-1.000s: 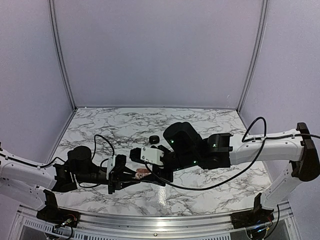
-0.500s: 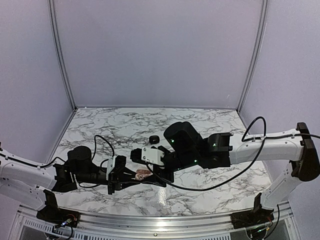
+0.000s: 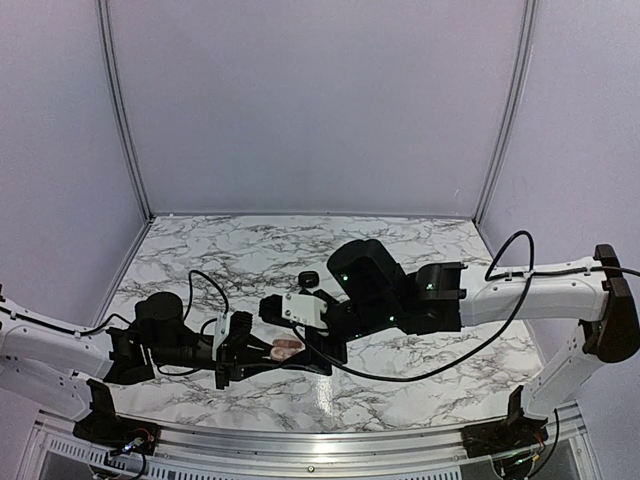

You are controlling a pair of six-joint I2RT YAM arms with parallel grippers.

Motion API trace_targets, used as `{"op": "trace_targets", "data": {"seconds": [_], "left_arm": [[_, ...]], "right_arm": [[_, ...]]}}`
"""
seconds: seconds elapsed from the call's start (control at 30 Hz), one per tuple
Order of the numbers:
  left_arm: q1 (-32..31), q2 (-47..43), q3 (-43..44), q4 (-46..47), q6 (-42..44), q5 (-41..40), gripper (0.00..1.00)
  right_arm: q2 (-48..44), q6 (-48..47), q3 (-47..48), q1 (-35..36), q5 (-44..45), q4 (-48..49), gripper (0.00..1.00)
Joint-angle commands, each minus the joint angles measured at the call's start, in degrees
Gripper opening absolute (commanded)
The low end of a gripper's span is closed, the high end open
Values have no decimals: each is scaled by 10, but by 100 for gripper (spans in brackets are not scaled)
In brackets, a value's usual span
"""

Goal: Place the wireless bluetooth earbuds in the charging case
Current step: Adjust the left earbud in the left side groove of the charging case.

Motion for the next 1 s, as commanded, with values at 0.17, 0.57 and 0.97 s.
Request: {"op": "trace_targets", "data": {"seconds": [0.17,0.57,0.97], "left_arm": [[-3,-1,15,17,7,16,0],[-3,7,20,17,9,22,0],[-3,9,22,17,9,26,0]], "right_arm": [[4,-5,26,-5,18,7,83],[22,-4,46,-5,10,12,82],[33,6,56,-7,1,24,83]]}}
